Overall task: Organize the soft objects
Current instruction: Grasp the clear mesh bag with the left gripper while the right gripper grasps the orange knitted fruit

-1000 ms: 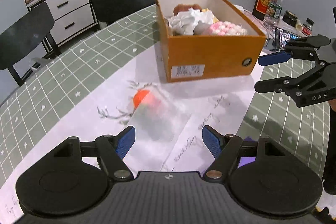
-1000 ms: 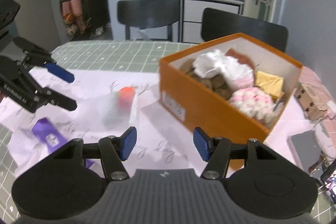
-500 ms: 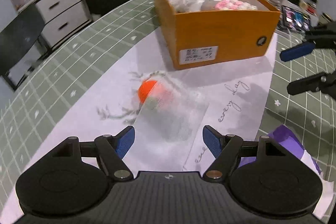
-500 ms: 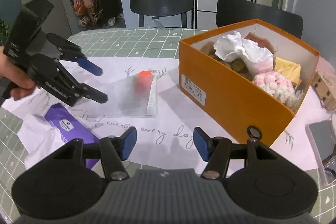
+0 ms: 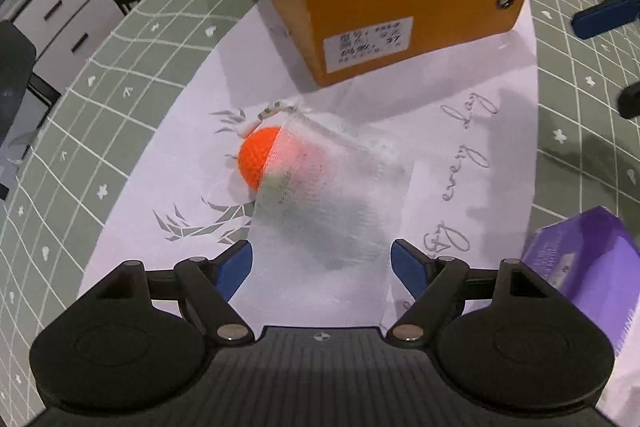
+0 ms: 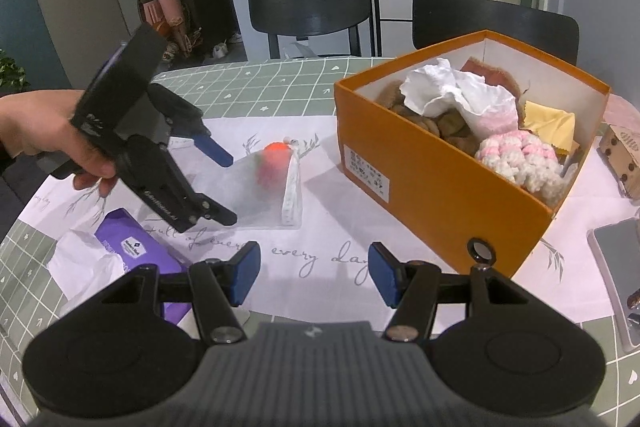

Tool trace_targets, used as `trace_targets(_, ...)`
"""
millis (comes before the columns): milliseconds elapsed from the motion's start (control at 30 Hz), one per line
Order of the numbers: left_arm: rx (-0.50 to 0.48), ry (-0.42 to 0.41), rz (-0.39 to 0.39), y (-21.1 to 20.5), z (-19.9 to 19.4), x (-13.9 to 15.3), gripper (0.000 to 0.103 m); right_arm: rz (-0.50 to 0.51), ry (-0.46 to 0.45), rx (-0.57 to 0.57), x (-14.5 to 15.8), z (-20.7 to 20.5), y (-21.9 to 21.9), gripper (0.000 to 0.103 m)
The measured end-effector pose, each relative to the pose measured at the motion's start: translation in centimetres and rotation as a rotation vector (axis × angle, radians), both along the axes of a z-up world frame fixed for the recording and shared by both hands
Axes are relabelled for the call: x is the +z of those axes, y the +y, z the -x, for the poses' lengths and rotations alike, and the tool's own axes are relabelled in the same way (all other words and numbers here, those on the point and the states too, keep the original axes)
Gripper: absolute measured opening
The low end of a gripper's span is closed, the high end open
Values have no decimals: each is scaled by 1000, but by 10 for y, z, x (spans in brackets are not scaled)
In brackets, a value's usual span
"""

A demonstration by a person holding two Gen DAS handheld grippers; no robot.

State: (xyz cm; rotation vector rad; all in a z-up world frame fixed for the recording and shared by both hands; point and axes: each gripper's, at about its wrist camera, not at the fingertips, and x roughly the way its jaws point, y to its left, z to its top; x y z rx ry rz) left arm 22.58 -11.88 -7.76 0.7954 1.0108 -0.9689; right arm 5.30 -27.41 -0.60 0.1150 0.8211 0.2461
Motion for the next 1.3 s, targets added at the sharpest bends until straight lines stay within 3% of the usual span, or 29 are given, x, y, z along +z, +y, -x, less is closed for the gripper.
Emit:
trace_targets(167,20,23,14,-1,-2,-9,88,4,7,9,-2,-1,1,60)
trace_targets(267,51,77,81,4,-4,-7,61,8,14,12,-4,-1,3,60)
trace_targets(367,88,72,100,10,-5,-4,40,11,22,10,-7,-3,3,60)
trace_targets(467,104,94,113,19,-5,-1,6,17,33,6,-12,-4,3,60)
trace_targets(700,176,84,172,65,0,14,4,2,40,6,-19,-12,6,61)
trace_targets(833,215,76,147,100,3,12,4,19,40,10,-23,-32,21,63)
trace_targets(1100,306,62,145,177,15,11,4,125,91,102,-45,-104,65,63)
trace_targets(1300,326,63,155,213,35,15,4,137,114,87,-59,-158,88,66)
